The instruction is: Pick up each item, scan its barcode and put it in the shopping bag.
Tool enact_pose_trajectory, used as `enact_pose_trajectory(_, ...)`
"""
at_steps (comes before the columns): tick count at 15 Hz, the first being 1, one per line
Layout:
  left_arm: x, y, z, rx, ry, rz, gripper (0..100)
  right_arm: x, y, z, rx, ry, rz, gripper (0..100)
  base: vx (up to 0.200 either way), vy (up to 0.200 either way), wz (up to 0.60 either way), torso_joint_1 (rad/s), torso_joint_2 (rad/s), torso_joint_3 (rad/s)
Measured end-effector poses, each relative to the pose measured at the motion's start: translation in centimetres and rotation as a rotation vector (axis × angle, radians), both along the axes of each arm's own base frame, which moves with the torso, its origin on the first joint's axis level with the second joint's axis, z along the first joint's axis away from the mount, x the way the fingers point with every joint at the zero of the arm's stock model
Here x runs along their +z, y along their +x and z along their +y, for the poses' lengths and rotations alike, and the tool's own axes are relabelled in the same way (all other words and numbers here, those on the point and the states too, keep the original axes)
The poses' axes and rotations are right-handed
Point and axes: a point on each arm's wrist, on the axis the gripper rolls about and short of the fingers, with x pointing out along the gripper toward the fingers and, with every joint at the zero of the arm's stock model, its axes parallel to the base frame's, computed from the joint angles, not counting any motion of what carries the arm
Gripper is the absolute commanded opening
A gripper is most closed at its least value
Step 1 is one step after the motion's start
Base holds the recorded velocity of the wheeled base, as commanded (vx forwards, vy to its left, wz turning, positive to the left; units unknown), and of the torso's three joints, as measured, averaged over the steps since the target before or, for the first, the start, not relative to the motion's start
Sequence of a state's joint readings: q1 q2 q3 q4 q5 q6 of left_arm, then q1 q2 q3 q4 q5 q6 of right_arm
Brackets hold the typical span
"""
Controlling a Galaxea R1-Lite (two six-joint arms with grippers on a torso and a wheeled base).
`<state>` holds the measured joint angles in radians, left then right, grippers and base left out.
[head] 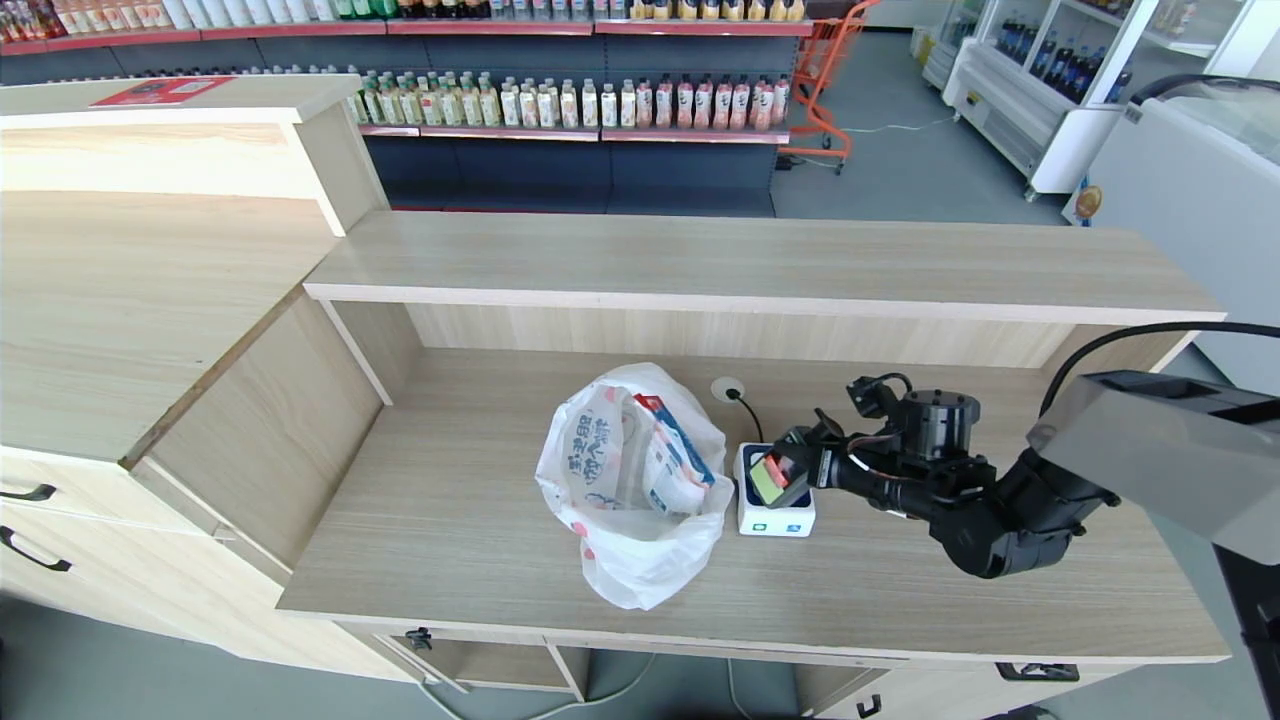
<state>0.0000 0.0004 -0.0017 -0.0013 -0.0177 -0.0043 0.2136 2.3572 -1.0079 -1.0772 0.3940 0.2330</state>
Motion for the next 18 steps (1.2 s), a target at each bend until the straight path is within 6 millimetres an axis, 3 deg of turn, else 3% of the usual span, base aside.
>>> enact_pose_trajectory(2,0.0,0.0,0.0,0.000,0.000,0.000,100,1.0,-0.1,-0.1,-0.012,0.029,0.003,0,0.000,0.000,0.00,0.000,0.00,0.000)
enact_pose_trajectory(5,0.0,0.0,0.0,0.000,0.000,0.000,100,4.6,-1.4,-0.2,-0.022,0.110,-0.019,0,0.000,0.000,0.00,0.000,0.00,0.000)
enact_pose_trajectory(9,0.0,0.0,0.0,0.000,0.001,0.000,100,7.7,-5.8,-1.1,-0.007,0.129,-0.016,0,0.100,0.100,0.00,0.000,0.00,0.002)
enact_pose_trajectory(13,0.0,0.0,0.0,-0.001,0.001,0.000,100,9.1,-8.2,-1.2,0.024,0.136,-0.022,0,0.200,0.200,0.00,-0.006,0.00,0.005)
enact_pose_trajectory(18,0.0,0.0,0.0,-0.001,-0.001,-0.001,100,9.4,-9.1,-0.2,0.058,0.136,-0.021,0,0.000,0.000,0.00,0.000,0.00,0.000)
